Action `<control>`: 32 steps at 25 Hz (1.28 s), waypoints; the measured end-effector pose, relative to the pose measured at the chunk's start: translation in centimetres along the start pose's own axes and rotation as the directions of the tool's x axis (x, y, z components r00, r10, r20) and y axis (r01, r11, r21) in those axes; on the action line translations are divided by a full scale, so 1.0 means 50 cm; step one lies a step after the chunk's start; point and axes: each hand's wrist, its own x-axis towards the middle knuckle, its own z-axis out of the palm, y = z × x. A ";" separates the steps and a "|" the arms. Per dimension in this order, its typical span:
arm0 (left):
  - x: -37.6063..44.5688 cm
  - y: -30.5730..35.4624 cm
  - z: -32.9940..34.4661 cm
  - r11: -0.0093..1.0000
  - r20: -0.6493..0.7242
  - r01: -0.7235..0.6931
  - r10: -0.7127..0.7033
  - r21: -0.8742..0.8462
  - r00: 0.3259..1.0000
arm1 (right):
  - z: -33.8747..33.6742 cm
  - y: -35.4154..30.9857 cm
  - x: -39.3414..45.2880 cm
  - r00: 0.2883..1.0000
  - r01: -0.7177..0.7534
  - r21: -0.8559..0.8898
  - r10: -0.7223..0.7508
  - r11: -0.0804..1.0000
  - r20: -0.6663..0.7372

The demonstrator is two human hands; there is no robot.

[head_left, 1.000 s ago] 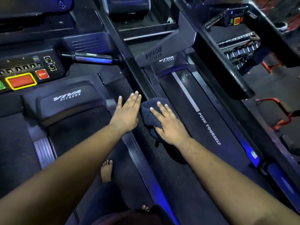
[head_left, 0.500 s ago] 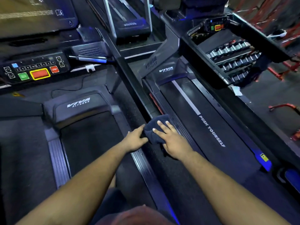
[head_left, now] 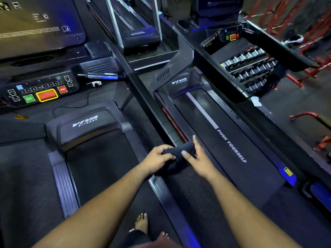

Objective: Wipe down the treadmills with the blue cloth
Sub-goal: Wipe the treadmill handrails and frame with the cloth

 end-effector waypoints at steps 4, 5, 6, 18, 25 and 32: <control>0.013 0.011 -0.012 0.981 0.006 0.009 -0.008 -0.192 1.000 | -0.003 -0.011 0.011 0.991 -0.056 0.170 0.075 0.984 -0.110; 0.016 0.013 -0.015 0.977 0.001 0.006 -0.005 -0.214 1.000 | -0.008 -0.013 0.009 0.985 -0.036 0.158 0.061 0.987 -0.159; 0.018 0.014 -0.017 0.981 0.001 -0.012 0.013 -0.192 1.000 | -0.013 -0.017 0.007 0.977 -0.022 0.147 0.052 0.989 -0.206; 0.056 0.007 -0.013 0.723 -0.226 0.072 0.118 0.687 0.967 | 0.008 -0.037 0.146 0.964 0.112 -0.328 -0.183 0.938 -0.192; 0.101 -0.084 0.077 0.898 -0.551 0.110 0.162 0.427 0.819 | 0.046 0.046 0.207 0.876 0.454 -0.081 -0.461 0.887 -0.144; 0.118 -0.115 0.232 0.838 -0.844 0.229 0.403 0.496 0.353 | -0.002 0.160 0.284 0.763 0.624 0.211 -0.645 0.752 0.038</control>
